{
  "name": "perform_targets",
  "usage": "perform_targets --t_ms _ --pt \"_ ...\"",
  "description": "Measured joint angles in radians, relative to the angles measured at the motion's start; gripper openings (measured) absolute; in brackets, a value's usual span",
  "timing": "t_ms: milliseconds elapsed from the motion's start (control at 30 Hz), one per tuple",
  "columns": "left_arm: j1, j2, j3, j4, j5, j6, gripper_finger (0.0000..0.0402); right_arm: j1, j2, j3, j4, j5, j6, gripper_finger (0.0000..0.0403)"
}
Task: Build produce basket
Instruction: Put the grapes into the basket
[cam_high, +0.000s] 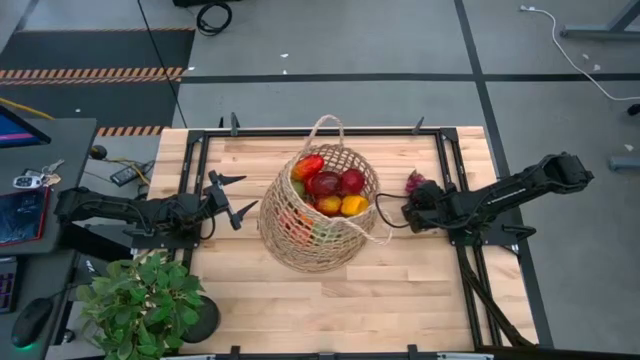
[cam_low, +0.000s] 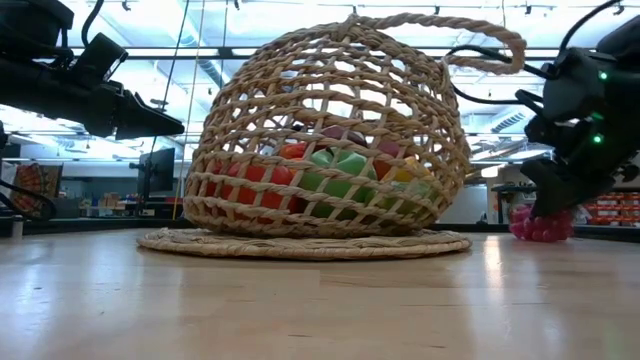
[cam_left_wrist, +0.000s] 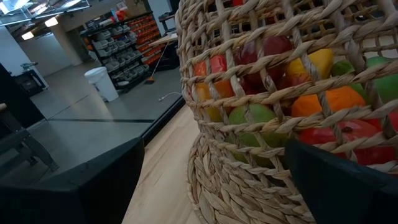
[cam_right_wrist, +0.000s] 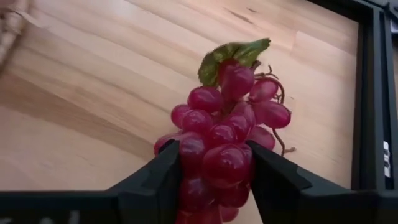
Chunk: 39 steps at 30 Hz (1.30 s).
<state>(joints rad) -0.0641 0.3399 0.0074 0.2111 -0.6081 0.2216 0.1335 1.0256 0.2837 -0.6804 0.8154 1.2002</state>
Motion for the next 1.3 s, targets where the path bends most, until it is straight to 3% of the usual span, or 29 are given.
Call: perform_targets --t_ms 400,967,1300 --pt "0.0 0.0 0.0 0.0 0.0 0.0 0.0394 0.0 0.0 0.156 -0.077 0.056 -0.094 0.0167" --pt "0.0 0.0 0.0 0.0 0.0 0.0 0.0394 0.0 0.0 0.56 -0.391 0.121 -0.248 0.0166" --pt "0.0 0.0 0.0 0.0 0.0 -0.001 0.0394 0.032 0.0 0.834 -0.292 0.146 -0.463 0.0166"
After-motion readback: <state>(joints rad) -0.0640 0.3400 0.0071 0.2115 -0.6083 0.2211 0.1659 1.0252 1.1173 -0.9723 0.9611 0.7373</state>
